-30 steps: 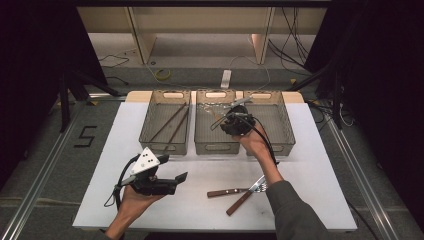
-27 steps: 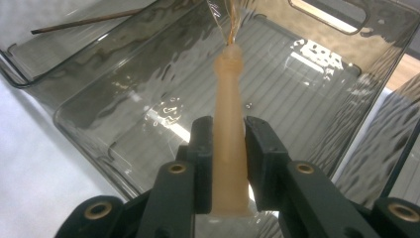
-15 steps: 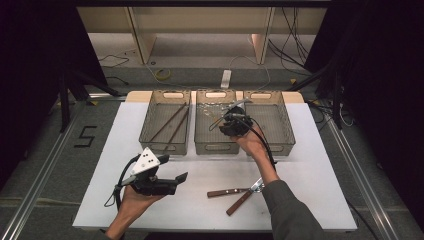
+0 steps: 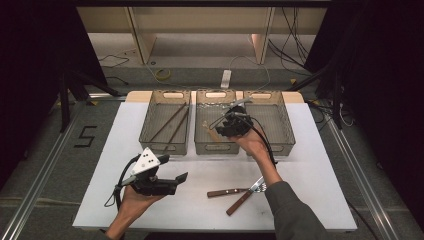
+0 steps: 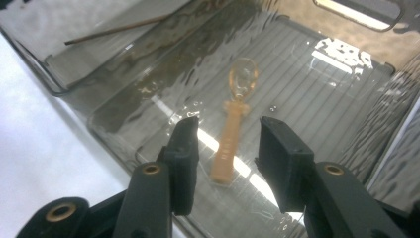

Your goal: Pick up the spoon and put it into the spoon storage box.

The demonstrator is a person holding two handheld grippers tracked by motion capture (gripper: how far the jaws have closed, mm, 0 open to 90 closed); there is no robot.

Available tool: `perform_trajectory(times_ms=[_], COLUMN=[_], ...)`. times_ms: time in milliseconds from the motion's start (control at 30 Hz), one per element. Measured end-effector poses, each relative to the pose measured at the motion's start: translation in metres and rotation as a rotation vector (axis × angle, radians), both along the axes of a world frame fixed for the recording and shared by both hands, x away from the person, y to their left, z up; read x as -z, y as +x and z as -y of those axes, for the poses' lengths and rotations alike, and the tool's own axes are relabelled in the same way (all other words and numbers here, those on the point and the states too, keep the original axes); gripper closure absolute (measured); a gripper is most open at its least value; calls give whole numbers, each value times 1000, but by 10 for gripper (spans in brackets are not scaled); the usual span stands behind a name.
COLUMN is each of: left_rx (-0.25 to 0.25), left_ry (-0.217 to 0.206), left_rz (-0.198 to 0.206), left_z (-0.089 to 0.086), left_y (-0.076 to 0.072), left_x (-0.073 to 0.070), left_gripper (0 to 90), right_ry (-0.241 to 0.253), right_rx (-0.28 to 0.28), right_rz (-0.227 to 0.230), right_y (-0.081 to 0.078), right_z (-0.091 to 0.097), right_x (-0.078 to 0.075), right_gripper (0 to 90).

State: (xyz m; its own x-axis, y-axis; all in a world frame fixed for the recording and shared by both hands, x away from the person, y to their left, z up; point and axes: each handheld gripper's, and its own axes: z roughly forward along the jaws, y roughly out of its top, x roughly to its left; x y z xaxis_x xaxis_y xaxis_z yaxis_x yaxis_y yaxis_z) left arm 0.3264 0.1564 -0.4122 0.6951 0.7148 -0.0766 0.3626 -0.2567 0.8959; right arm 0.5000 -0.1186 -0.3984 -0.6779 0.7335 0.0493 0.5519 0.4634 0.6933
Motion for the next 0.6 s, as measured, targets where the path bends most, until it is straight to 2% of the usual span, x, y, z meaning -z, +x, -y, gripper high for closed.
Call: perform_trajectory(times_ms=[133,267,367,600], left_rx=[0,-4,-5,-11], left_ry=[-2,-8,-7,-7], left_rz=[4,5,8,7], left_z=[-1,-1,-1,-1], left_y=[0,0,0,0], left_x=[0,0,-1,-1], left_gripper=[154,154,154,154], right_ry=[35,37,66,62], right_rx=[-17,-39,-49,-83], right_rz=[-3,9,15,55], right_y=[-7,-19,-29,-58], right_z=[3,3,4,6], right_x=[-6,-14,-21,-29], right_gripper=[500,405,388,344])
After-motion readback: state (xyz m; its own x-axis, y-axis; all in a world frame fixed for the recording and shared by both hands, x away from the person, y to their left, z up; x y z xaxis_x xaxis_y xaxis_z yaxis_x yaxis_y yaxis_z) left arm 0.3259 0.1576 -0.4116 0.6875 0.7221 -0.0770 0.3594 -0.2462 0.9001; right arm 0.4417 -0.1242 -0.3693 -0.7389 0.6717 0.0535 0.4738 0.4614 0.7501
